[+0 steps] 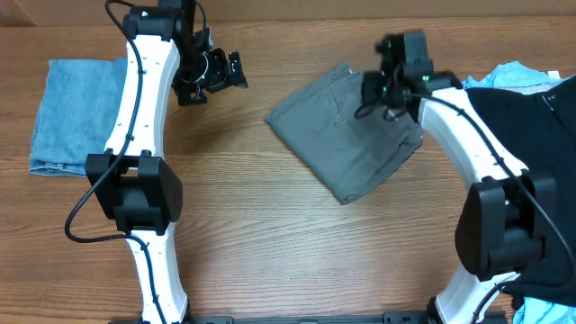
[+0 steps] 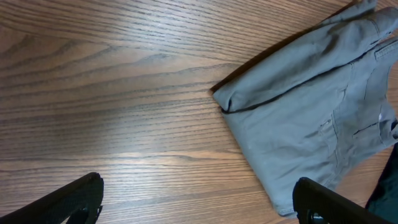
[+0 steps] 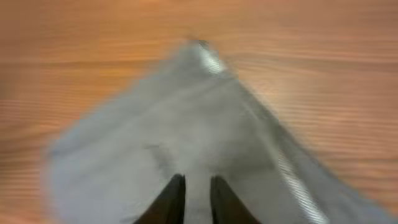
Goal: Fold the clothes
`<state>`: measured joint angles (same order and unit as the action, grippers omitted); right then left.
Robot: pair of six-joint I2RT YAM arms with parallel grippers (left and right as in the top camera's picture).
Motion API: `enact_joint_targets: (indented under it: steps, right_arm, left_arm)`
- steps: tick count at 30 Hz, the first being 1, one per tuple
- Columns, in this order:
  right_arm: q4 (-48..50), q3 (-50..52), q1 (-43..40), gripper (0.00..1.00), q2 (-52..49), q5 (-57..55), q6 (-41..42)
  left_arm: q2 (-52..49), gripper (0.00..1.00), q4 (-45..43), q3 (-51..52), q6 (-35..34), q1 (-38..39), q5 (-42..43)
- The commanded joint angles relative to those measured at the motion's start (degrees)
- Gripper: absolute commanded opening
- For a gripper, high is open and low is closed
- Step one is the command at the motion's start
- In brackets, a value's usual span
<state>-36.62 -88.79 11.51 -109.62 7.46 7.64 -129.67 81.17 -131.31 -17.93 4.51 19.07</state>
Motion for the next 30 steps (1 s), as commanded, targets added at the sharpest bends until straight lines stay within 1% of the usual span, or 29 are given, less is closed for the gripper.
enact_joint_targets:
  steps: [1, 3, 7, 14, 18, 22, 23, 26, 28, 30]
  right_arm:
    - [-1.22, -2.78, 4.96, 0.12, 2.25, 8.90, -0.15]
    - [0.52, -2.23, 7.48, 0.11, 0.92, 8.02, -0.15]
    - [1.88, -2.23, 11.56, 0.10, -3.80, 2.25, 0.57]
    - [2.47, -2.23, 15.26, 0.10, -13.09, 2.67, 0.92]
    - [0.96, -2.23, 16.37, 0.10, -15.45, 2.69, 0.92]
    - [-7.30, -2.25, 16.79, 0.10, -15.43, 2.97, -0.33]
    - [-11.56, -2.23, 16.76, 0.10, -15.45, 3.78, -3.23]
    - [-20.81, -2.23, 16.76, 0.11, -15.45, 3.69, -8.04]
    - [-26.18, -2.16, 16.76, 0.11, -15.45, 2.32, -8.61]
    - [-29.53, -1.88, 16.76, 0.11, -15.45, 0.02, -8.59]
  left_arm:
    - [0.24, 1.00, -0.02, -1.70, -0.09, 0.39, -0.20]
    - [0.24, 1.00, -0.02, -1.70, -0.09, 0.39, -0.20]
    - [0.24, 1.00, -0.02, -1.70, -0.09, 0.39, -0.20]
    - [0.26, 1.00, -0.02, -1.70, -0.09, 0.39, -0.20]
    - [0.26, 1.00, -0.02, -1.70, -0.09, 0.39, -0.20]
    - [0.26, 1.00, -0.02, -1.70, -0.09, 0.39, -0.20]
    - [0.24, 1.00, -0.02, -1.70, -0.09, 0.39, -0.20]
    - [0.24, 1.00, -0.02, -1.70, -0.07, 0.39, -0.20]
    - [0.24, 1.00, -0.02, -1.70, -0.09, 0.39, -0.20]
    - [0.26, 1.00, -0.02, -1.70, -0.09, 0.37, -0.20]
